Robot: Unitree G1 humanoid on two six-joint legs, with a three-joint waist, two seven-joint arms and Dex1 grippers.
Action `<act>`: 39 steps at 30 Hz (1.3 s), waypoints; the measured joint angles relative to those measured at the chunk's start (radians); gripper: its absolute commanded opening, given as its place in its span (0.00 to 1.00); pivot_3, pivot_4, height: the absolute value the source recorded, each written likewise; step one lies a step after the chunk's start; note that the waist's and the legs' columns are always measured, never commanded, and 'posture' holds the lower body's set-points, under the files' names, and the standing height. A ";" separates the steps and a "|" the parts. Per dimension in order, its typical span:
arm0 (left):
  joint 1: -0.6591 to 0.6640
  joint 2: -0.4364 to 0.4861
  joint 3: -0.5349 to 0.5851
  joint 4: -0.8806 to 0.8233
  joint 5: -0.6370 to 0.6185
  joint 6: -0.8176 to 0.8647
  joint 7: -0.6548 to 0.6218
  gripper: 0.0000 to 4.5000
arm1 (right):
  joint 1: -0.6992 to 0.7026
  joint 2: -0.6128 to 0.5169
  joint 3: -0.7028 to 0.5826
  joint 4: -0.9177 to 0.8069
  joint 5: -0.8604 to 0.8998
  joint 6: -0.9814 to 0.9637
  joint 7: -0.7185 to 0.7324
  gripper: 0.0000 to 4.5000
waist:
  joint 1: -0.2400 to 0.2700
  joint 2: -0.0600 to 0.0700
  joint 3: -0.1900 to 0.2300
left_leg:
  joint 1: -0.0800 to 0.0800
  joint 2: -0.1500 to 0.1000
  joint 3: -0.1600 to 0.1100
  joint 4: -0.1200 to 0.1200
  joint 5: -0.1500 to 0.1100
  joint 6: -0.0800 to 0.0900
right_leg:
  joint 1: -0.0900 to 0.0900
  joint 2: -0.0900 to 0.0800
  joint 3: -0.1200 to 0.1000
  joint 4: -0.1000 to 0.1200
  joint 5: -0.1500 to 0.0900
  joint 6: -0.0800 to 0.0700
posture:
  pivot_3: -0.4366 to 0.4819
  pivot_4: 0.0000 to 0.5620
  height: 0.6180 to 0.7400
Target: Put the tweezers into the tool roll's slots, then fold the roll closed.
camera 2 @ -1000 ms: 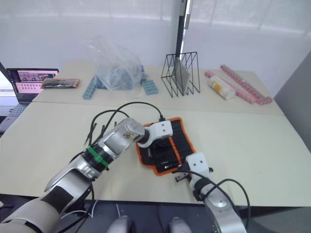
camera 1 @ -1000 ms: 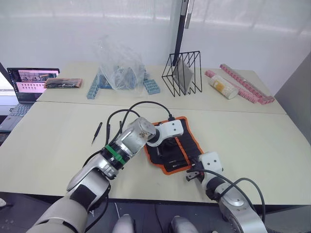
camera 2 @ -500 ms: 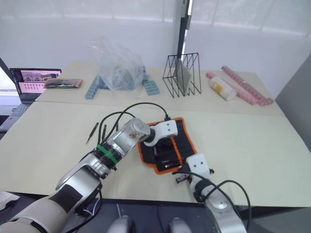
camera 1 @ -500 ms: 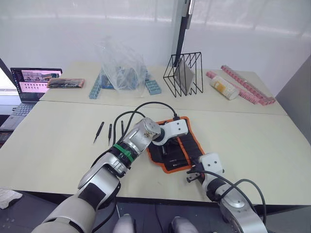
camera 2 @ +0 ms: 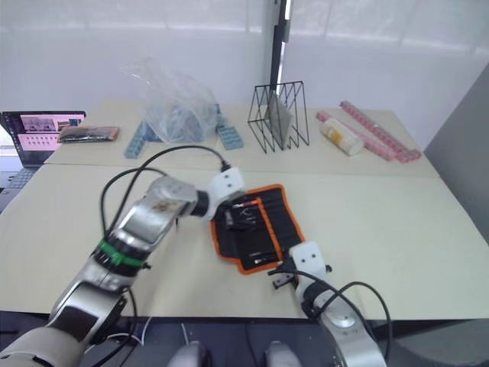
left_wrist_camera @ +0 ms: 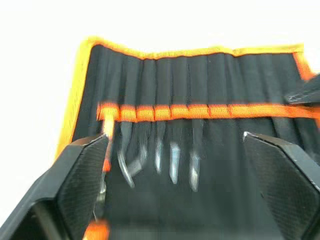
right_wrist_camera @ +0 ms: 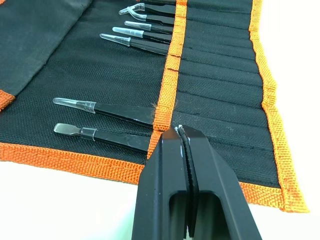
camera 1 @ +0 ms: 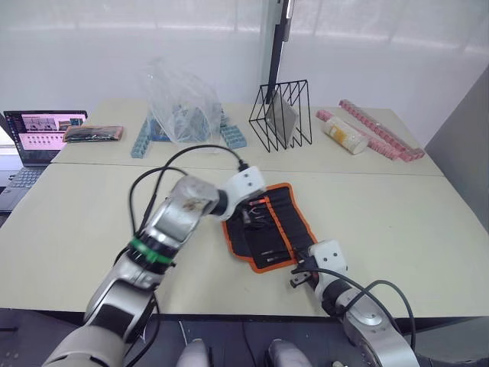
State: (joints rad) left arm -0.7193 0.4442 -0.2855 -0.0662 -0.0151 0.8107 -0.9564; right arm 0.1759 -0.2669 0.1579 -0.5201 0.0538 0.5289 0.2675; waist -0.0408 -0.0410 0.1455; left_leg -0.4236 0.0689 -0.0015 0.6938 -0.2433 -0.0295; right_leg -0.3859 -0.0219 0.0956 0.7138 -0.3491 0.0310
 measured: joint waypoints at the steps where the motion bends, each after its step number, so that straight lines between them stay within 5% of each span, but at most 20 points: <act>1: 0.061 0.015 0.070 -0.044 -0.025 -0.013 0.019 0.98 | -0.002 -0.001 -0.002 0.003 0.000 0.000 0.005 0.00 | 0.000 0.000 0.000 | 0.000 0.000 0.000 0.000 0.000 0.000 | 0.000 0.000 0.000 0.000 0.000 0.000 | 0.48 0.27 0.54; 10: 0.536 0.156 0.555 -0.268 -0.169 -0.073 0.115 0.98 | -0.010 -0.028 -0.025 0.024 0.011 -0.013 0.040 0.00 | 0.005 -0.002 0.001 | 0.001 0.000 0.000 0.000 0.000 -0.001 | 0.000 -0.002 -0.002 0.002 0.000 0.000 | 0.48 0.27 0.54; 16: 0.904 0.072 0.928 -0.366 -0.269 -0.136 0.170 0.98 | -0.011 -0.040 -0.039 0.041 0.031 -0.021 0.069 0.00 | 0.003 -0.005 -0.001 | 0.002 0.000 0.003 0.000 0.000 -0.001 | 0.001 -0.006 -0.002 -0.001 0.000 0.000 | 0.48 0.27 0.54; 19: 1.038 0.033 1.021 -0.374 -0.306 -0.209 0.170 0.98 | -0.009 -0.058 -0.053 0.050 0.036 -0.025 0.084 0.00 | 0.018 -0.006 -0.001 | 0.004 0.000 0.002 0.000 0.000 -0.001 | 0.001 -0.006 -0.003 -0.005 0.000 -0.001 | 0.48 0.27 0.54; 28: 1.227 -0.048 1.166 -0.328 -0.371 -0.398 0.212 0.98 | -0.033 -0.082 -0.068 0.077 0.049 -0.027 0.124 0.00 | 0.026 -0.007 -0.001 | 0.007 0.001 0.004 0.000 0.000 -0.001 | 0.003 -0.006 -0.002 -0.010 -0.001 -0.002 | 0.48 0.27 0.54; 39: 1.216 -0.015 1.097 -0.336 -0.420 -0.410 0.270 0.98 | -0.043 -0.082 -0.067 0.085 0.050 -0.027 0.133 0.00 | 0.022 -0.007 -0.001 | 0.007 0.001 0.005 0.000 0.000 -0.001 | 0.003 -0.006 -0.001 -0.010 -0.001 -0.002 | 0.48 0.27 0.54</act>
State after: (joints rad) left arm 0.4963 0.4296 0.8112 -0.4021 -0.4351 0.4004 -0.6868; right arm 0.1326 -0.3488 0.0912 -0.4354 0.1034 0.5023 0.4001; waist -0.0187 -0.0477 0.1446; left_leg -0.4170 0.0699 0.0030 0.6936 -0.2437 -0.0307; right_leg -0.3829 -0.0276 0.0942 0.7034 -0.3501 0.0292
